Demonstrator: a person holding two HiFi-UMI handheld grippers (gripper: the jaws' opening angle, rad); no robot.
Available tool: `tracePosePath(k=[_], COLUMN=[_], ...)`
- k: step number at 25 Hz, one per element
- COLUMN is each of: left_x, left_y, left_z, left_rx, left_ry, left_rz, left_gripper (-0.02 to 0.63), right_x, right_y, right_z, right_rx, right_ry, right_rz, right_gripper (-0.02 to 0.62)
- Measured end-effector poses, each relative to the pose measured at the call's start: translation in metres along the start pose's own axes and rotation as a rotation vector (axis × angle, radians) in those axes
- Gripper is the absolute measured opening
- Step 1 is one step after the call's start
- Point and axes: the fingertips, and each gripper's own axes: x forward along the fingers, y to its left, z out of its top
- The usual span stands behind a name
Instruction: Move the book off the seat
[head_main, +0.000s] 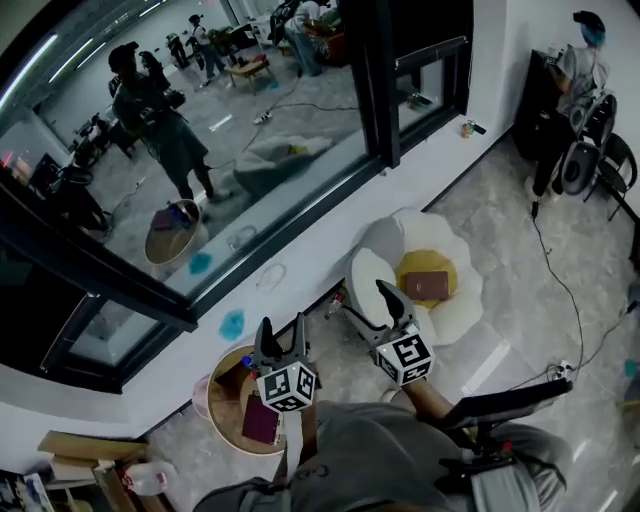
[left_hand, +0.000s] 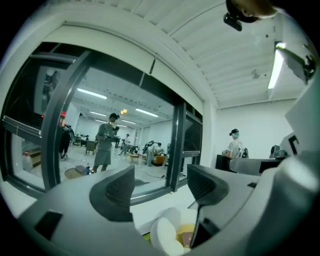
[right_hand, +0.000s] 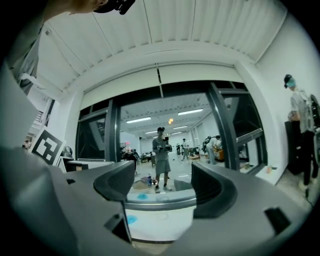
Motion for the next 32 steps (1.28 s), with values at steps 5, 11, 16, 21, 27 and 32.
tracePosePath(k=[5, 11, 16, 21, 27, 32], left_x=[0.032, 0.057, 0.093, 0.166, 0.267, 0.328], left_y=[-0.065, -0.127, -0.163, -0.183, -0.229, -0.248], left_z=[0.007, -0.019, -0.017, -0.035, -0.033, -0.029], left_rx=[0.03, 0.049, 0.07, 0.031, -0.044, -0.075], left_ry=[-0.023, 0.009, -0.027, -0.015, -0.029, 0.0], left_rz=[-0.107, -0.247, -0.307, -0.364, -0.435, -0.458], left_gripper=[0.337, 0.337, 0.337, 0.337, 0.337, 0.337], right_x=[-0.038, -0.063, -0.076, -0.062, -0.024, 0.015], right_y=[-0.066, -0.1, -0.141, -0.201, -0.285, -0.329], right_z=[-0.006, -0.021, -0.016, -0.01, 0.024, 0.048], right_rx=[0.043, 0.083, 0.057, 0.011, -0.06, -0.055], right_ry=[-0.005, -0.012, -0.011, -0.003, 0.035, 0.059], right_rz=[-0.139, -0.231, -0.322, -0.412, -0.468, -0.466], right_gripper=[0.366, 0.367, 0.367, 0.366, 0.366, 0.365])
